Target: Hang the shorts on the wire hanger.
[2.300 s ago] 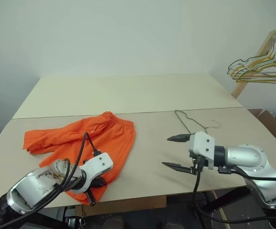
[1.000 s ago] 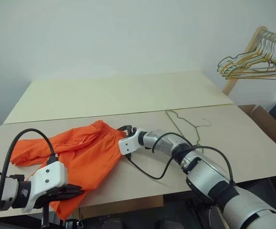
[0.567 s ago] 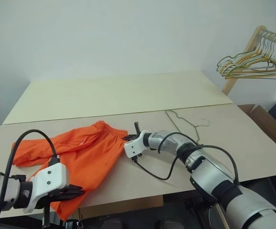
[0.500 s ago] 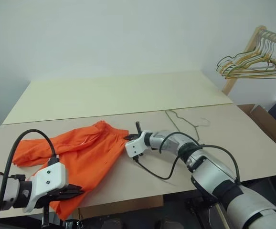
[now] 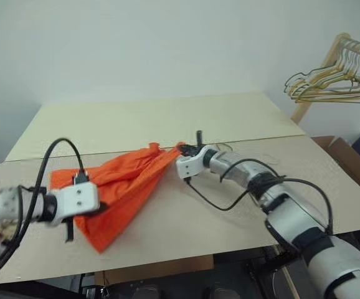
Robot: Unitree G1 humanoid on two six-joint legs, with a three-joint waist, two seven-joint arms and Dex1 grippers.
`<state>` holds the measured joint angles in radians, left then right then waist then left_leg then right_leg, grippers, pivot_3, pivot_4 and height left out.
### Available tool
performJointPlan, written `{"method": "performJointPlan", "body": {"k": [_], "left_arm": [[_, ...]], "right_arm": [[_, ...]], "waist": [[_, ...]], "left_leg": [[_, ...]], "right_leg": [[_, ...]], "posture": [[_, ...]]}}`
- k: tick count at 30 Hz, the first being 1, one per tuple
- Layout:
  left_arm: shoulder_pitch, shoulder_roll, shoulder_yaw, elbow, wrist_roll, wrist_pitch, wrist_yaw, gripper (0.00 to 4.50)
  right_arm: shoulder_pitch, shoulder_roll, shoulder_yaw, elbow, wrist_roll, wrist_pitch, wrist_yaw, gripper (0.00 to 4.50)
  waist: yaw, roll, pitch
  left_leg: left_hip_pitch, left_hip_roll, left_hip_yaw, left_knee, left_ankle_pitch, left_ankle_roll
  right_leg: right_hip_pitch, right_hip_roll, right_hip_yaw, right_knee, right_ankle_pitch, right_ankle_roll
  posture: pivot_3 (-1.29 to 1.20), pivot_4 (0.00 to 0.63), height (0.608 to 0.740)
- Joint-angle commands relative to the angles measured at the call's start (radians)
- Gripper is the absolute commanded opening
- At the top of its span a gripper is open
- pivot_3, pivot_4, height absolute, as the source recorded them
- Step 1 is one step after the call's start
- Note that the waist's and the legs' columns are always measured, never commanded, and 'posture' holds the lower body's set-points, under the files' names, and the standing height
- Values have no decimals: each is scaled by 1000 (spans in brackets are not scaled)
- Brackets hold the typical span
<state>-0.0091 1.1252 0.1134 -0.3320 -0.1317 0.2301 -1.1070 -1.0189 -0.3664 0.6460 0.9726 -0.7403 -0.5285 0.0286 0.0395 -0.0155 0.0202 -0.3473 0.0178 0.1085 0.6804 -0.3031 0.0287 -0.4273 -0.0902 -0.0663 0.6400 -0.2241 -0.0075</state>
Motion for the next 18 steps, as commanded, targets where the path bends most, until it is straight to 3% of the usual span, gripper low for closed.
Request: {"method": "performJointPlan", "body": {"k": [1,6,9,12,14,18], "left_arm": [[-40,20,-41,95,51,-53,-23,0],[-11,102,36,133,-59,-194,-194,0],[14,128,75,161,-91,-265,-250,0],[41,176,126,188,-140,-345,-363,0],[19,181,118,200,-149,-364,-368,0],[-202,83,1,258,-92,-310,-220,0]], "right_arm": [[87,-148,-105,-160,56,108,111,75],[357,-416,-188,-684,284,98,525,75],[450,-521,-225,-869,431,108,687,75],[527,-657,-253,-1027,703,91,905,75],[537,-672,-266,-1067,821,131,983,75],[419,-533,-285,-988,870,256,974,75]], "waist": [[-10,0,0],[-23,-1,1],[-33,-2,3],[-30,-2,4],[-27,-3,5],[-23,-3,6]], "left_leg": [[0,0,0,0,0,0],[-7,1,-2,1,-2,3],[-7,1,0,4,-4,7],[-5,2,1,5,-10,17],[0,3,1,6,-11,19],[5,5,2,8,-11,20]], "right_leg": [[0,0,0,0,0,0],[-6,0,0,0,-1,2],[-8,-1,3,-1,-2,3],[-5,-2,2,-1,-2,4],[2,-2,1,-2,-2,4],[8,0,0,-6,-3,11]], "posture": [[132,0,740],[123,0,740],[118,0,740],[114,0,740],[112,0,740],[106,0,740]]}}
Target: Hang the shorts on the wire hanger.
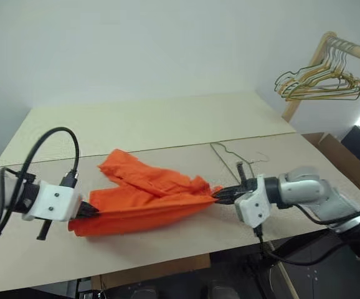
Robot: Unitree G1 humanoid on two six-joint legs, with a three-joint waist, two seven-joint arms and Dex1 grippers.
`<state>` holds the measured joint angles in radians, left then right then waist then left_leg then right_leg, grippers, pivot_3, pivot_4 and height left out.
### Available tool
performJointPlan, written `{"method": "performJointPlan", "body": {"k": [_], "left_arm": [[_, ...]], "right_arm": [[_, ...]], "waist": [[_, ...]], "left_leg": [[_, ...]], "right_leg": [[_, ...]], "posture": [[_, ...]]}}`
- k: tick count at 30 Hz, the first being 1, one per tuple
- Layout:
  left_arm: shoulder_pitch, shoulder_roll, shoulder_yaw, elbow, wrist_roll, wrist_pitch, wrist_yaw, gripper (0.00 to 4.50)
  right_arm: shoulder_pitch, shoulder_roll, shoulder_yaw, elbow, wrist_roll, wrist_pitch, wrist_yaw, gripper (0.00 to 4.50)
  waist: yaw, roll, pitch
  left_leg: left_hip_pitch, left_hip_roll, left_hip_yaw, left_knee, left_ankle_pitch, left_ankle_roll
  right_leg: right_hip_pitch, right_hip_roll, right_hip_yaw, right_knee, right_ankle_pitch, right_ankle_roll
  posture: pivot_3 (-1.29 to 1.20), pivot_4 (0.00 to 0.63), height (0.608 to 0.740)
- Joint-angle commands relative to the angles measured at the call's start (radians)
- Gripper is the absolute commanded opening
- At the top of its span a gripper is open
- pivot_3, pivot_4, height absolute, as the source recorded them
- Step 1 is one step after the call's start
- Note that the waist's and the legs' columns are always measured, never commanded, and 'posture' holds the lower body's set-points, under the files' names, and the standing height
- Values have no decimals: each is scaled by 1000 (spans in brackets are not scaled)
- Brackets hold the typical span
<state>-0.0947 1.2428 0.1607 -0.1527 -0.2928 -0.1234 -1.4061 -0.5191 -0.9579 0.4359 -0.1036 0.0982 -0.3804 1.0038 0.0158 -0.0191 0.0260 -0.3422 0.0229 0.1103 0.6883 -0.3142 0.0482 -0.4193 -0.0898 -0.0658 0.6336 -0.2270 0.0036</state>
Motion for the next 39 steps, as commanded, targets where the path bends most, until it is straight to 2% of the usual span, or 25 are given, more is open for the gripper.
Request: {"method": "performJointPlan", "body": {"k": [1,4,7,9,12,16,19,21,25,28,31,35,39], "left_arm": [[-190,-66,-77,108,94,69,113,0],[-395,-144,-156,215,168,145,177,0],[-720,-268,-269,521,394,88,390,0],[-952,-353,-343,787,559,36,633,0],[-1301,-466,-425,1172,741,7,1137,0],[-1531,-533,-427,1389,785,-61,1503,0],[-1577,-547,-442,1432,809,-142,1593,0],[-1545,-555,-448,1437,806,-208,1540,0],[-1391,-541,-458,1395,786,-349,1406,0],[-1223,-503,-419,1286,716,-438,1254,0],[-944,-438,-366,1016,569,-454,1016,0],[-486,-271,-269,483,334,-296,734,0],[-182,-101,-147,176,191,-124,550,0]], "right_arm": [[-127,109,-82,130,21,144,-28,75],[-261,250,-103,281,-40,238,-118,75],[-504,419,-111,607,-198,290,-399,75],[-668,511,-122,842,-282,295,-638,75],[-875,600,-192,1125,-303,230,-978,75],[-984,624,-238,1275,-316,85,-1179,75],[-984,614,-225,1313,-348,-6,-1214,75],[-948,601,-207,1321,-373,-54,-1197,75],[-817,552,-164,1321,-440,-171,-1143,75],[-711,506,-130,1308,-484,-272,-1082,75],[-604,467,-100,1284,-510,-390,-1003,75],[-466,438,-68,1213,-502,-558,-847,75],[-358,425,-61,1132,-461,-650,-708,75]], "waist": [[2,1,1],[2,0,1],[7,0,2],[11,0,3],[26,-2,2],[25,-3,1],[10,-3,1],[-5,-3,1],[-23,-3,1],[-41,-3,1],[-69,-2,1],[-111,-2,1],[-109,-1,1]], "left_leg": [[-1,1,0,3,0,0],[-6,2,2,11,1,0],[-8,2,3,14,7,-9],[-12,-2,6,14,11,-13],[-18,-3,5,8,15,-17],[-35,-8,3,0,16,-18],[-36,-11,4,-10,16,-18],[-37,-11,4,-14,16,-19],[-36,-11,3,-11,17,-19],[-26,-9,4,-10,17,-19],[-25,-8,4,-9,17,-19],[-23,-6,0,-11,17,-19],[-23,-4,-1,-10,16,-18]], "right_leg": [[0,1,0,0,2,0],[-3,2,1,7,6,-2],[-5,3,0,10,10,-8],[-8,4,-2,9,13,-11],[-18,3,-2,11,14,-13],[-37,1,-3,13,14,-13],[-39,-1,-8,5,13,-10],[-37,-2,-10,-4,10,-6],[-33,-2,-13,-4,10,-6],[-22,-1,-14,-4,10,-6],[-22,-1,-13,-3,10,-6],[-24,0,-6,-3,10,-6],[-24,-1,-4,-2,10,-6]], "posture": [[107,0,740],[109,0,740],[113,0,740],[124,0,740],[134,0,740],[133,0,740],[123,0,740],[119,0,740],[105,0,740],[101,0,740],[99,0,740],[108,0,740],[123,0,740]]}}
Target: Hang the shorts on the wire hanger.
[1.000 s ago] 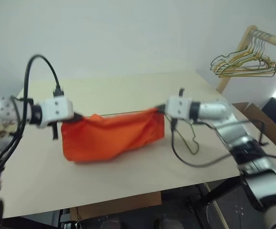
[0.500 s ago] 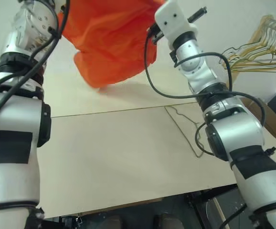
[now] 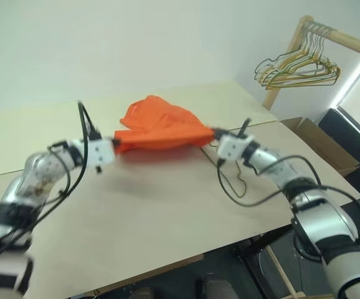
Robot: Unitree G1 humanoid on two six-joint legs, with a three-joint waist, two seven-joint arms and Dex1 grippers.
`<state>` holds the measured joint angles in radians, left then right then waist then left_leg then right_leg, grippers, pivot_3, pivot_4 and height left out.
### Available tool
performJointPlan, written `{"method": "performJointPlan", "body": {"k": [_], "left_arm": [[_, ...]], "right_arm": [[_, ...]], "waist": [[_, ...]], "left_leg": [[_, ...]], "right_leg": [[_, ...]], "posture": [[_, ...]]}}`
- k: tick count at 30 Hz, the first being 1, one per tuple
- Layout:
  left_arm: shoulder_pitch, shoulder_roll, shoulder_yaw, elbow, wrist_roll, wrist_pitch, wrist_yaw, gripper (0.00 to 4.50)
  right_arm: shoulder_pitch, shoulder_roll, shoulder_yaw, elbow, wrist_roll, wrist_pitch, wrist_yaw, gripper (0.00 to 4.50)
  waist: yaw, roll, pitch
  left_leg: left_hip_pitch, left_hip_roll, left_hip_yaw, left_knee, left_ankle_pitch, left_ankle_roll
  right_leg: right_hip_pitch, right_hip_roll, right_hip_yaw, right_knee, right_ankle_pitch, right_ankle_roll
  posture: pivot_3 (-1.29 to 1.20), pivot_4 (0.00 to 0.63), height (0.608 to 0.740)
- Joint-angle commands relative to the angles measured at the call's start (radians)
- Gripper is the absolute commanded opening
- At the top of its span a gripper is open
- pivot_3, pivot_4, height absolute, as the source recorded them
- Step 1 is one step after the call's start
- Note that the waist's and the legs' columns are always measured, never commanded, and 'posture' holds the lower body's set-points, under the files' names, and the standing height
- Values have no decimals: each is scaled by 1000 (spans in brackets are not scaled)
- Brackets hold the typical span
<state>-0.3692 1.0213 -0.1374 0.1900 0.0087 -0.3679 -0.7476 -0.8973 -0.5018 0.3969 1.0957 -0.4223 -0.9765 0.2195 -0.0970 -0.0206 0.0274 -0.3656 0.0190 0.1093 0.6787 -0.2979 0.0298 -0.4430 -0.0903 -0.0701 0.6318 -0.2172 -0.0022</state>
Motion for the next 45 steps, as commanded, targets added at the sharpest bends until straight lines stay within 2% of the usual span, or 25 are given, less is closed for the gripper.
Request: {"method": "performJointPlan", "body": {"k": [1,4,6,11,16,19,22,25,26,30,33,37,40,42,45], "left_arm": [[173,169,186,-218,-142,125,-170,0],[376,265,291,-347,-203,153,-318,0],[489,287,359,-445,-229,224,-373,0],[714,263,470,-725,-239,420,-436,0],[746,209,433,-894,-174,598,-337,0],[765,196,411,-971,-158,691,-315,0],[785,192,408,-1000,-149,714,-325,0],[799,186,417,-1001,-136,712,-333,556],[807,185,423,-997,-135,708,-345,883],[859,178,457,-987,-113,650,-404,2193],[881,153,529,-981,-150,630,-463,3192],[882,124,639,-917,-208,570,-565,4479],[827,109,668,-866,-274,546,-600,4500],[759,93,660,-837,-328,569,-579,4500],[654,94,644,-800,-467,690,-572,4500]], "right_arm": [[47,-35,-17,-90,64,-71,107,75],[103,-58,3,-145,46,-106,167,75],[129,-79,19,-171,18,-124,187,75],[186,-164,46,-233,-63,-149,204,75],[260,-238,30,-328,-113,-127,180,75],[330,-278,6,-402,-87,-94,181,75],[389,-305,-13,-476,-49,-66,201,75],[453,-328,-18,-567,-8,-36,232,0],[476,-333,-17,-596,10,-23,249,0],[549,-358,-5,-693,94,41,350,1056],[612,-392,-31,-800,196,116,428,2111],[739,-513,-70,-1009,385,282,576,3525],[853,-609,-138,-1156,569,476,659,4465],[897,-615,-226,-1245,726,726,623,4465],[906,-607,-333,-1319,844,1022,562,4465]], "waist": [[10,0,0],[37,3,2],[57,3,2],[102,3,2],[108,2,2],[104,2,1],[97,2,1],[95,2,1],[97,2,1],[91,0,0],[88,0,0],[95,1,0],[110,1,0],[115,0,0],[116,0,0]], "left_leg": [[1,0,0,0,0,0],[15,0,2,1,-2,3],[28,0,4,1,-4,7],[28,-1,6,4,-4,9],[28,-1,6,5,-4,9],[28,-1,6,5,-4,8],[28,-1,7,5,-4,9],[29,-1,7,5,-4,9],[29,-1,7,5,-5,10],[29,0,7,4,-7,13],[29,0,7,4,-9,16],[29,0,7,4,-11,20],[29,0,7,5,-12,22],[29,0,7,5,-12,22],[28,1,7,6,-12,22]], "right_leg": [[2,-1,0,0,0,0],[14,-2,5,0,0,1],[24,-2,7,-1,-2,2],[24,-4,9,2,-1,1],[24,-4,11,3,0,0],[24,-2,13,2,0,0],[23,-2,16,2,-1,0],[24,-2,18,1,-1,1],[23,-2,18,2,-1,2],[24,-1,18,1,-2,3],[23,-2,19,1,-2,3],[23,-2,18,0,-2,3],[23,-3,15,-1,-5,4],[24,-3,14,-1,-5,4],[24,-3,15,-1,-4,4]], "posture": [[123,0,740],[126,0,740],[127,0,740],[112,0,740],[97,0,740],[79,0,740],[70,0,740],[60,0,740],[60,0,740],[59,0,740],[69,0,740],[78,0,740],[83,0,740],[84,0,740],[75,0,740]]}}
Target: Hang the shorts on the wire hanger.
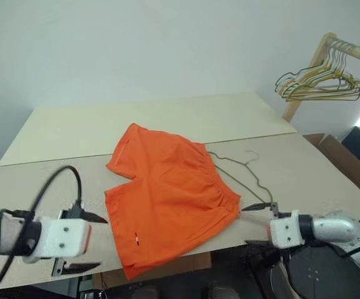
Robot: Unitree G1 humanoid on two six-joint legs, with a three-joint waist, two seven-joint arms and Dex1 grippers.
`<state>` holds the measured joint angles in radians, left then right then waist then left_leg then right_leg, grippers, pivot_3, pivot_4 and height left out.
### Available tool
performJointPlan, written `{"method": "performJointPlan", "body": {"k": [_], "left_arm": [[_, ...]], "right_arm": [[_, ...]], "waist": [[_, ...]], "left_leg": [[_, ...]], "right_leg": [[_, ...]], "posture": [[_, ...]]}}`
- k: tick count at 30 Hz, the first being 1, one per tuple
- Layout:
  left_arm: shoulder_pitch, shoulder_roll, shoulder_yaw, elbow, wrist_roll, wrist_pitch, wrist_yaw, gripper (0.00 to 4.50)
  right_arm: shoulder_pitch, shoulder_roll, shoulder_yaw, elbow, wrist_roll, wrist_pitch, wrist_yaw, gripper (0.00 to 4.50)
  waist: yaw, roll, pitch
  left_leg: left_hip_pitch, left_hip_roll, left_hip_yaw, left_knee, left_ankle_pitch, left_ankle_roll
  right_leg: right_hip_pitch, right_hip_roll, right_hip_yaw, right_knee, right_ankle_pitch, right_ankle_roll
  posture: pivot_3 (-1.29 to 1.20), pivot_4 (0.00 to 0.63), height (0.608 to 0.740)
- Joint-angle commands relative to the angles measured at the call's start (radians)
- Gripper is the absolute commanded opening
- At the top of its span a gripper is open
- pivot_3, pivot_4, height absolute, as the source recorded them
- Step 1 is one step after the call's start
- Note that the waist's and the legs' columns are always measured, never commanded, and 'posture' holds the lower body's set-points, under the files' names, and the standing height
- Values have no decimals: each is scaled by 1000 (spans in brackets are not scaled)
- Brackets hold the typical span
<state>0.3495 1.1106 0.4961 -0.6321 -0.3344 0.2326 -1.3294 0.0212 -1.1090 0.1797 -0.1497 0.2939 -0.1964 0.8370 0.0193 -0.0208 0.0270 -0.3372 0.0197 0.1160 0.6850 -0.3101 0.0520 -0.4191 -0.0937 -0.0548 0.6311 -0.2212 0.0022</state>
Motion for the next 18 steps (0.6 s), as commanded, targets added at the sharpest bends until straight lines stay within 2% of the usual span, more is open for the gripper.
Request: {"method": "performJointPlan", "body": {"k": [1,4,6,10,13,18], "left_arm": [[-112,-4,0,34,-184,144,31,4500],[-246,-51,-50,57,-315,278,135,4500],[-328,-107,-91,59,-357,324,216,4500],[-424,-159,-150,43,-412,401,309,4500],[-442,-167,-188,36,-398,394,319,4500],[-437,-168,-211,33,-394,380,320,4500]], "right_arm": [[-21,7,-141,-90,153,348,-87,4465],[-93,40,-161,-97,197,663,-180,4465],[-159,93,-155,-61,182,825,-260,4465],[-333,211,-130,87,128,1102,-379,4465],[-454,283,-121,238,87,1201,-414,4465],[-604,360,-91,490,-11,1223,-440,4465]], "waist": [[0,0,0],[1,0,0],[0,0,-1],[-9,-1,-1],[-13,-1,-1],[-18,-1,-2]], "left_leg": [[0,0,0,0,0,0],[0,0,0,1,0,0],[0,0,0,1,0,0],[-3,-1,0,1,1,-2],[-6,-2,0,1,4,-7],[-10,-3,0,1,4,-7]], "right_leg": [[0,0,0,0,0,0],[0,0,0,0,2,3],[0,0,0,0,3,3],[-2,1,1,0,7,-4],[-3,2,0,-1,8,-4],[-5,2,-1,-4,7,-3]], "posture": [[70,0,740],[62,0,740],[52,0,740],[39,0,740],[34,0,740],[33,0,740]]}}
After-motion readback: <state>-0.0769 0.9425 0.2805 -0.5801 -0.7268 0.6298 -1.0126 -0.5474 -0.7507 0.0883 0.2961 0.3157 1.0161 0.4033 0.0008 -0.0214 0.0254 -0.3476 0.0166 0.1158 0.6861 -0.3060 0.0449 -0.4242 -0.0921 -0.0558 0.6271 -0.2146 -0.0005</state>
